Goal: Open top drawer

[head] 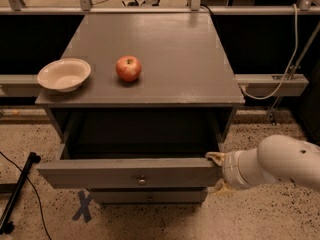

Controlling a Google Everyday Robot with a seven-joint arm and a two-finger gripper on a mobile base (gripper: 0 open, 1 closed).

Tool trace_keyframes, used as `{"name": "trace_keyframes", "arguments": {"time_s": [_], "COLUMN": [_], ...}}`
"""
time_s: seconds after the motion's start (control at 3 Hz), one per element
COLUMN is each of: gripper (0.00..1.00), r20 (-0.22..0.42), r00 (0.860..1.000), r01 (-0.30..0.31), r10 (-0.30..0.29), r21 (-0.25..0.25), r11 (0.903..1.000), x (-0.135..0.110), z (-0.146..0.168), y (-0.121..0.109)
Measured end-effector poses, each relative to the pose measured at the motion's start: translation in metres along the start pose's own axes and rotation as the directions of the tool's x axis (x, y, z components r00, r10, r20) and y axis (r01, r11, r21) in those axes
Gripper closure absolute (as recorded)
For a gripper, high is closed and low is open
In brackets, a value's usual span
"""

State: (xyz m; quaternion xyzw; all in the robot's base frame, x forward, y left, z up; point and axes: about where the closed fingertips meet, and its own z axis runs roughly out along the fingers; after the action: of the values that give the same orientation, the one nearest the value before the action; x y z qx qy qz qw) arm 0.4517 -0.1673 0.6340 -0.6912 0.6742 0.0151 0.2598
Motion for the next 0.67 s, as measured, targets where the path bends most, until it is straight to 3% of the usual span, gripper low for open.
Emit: {"name": "trace_keyframes", "arguments": {"time_s": [0.33, 0.67], "gripper": [0.27, 0.13], "r20": [0.017, 0.042], "r00": [0.997, 0.983], "r01": [0.070, 0.171], "r10": [-0.071, -0.176], "r21": [0.042, 0.109], "r11": [0.9967, 0.9792], "x": [-0.032, -0.074], "z": [-0.020, -0.045], "y": [-0.005, -0.019]}}
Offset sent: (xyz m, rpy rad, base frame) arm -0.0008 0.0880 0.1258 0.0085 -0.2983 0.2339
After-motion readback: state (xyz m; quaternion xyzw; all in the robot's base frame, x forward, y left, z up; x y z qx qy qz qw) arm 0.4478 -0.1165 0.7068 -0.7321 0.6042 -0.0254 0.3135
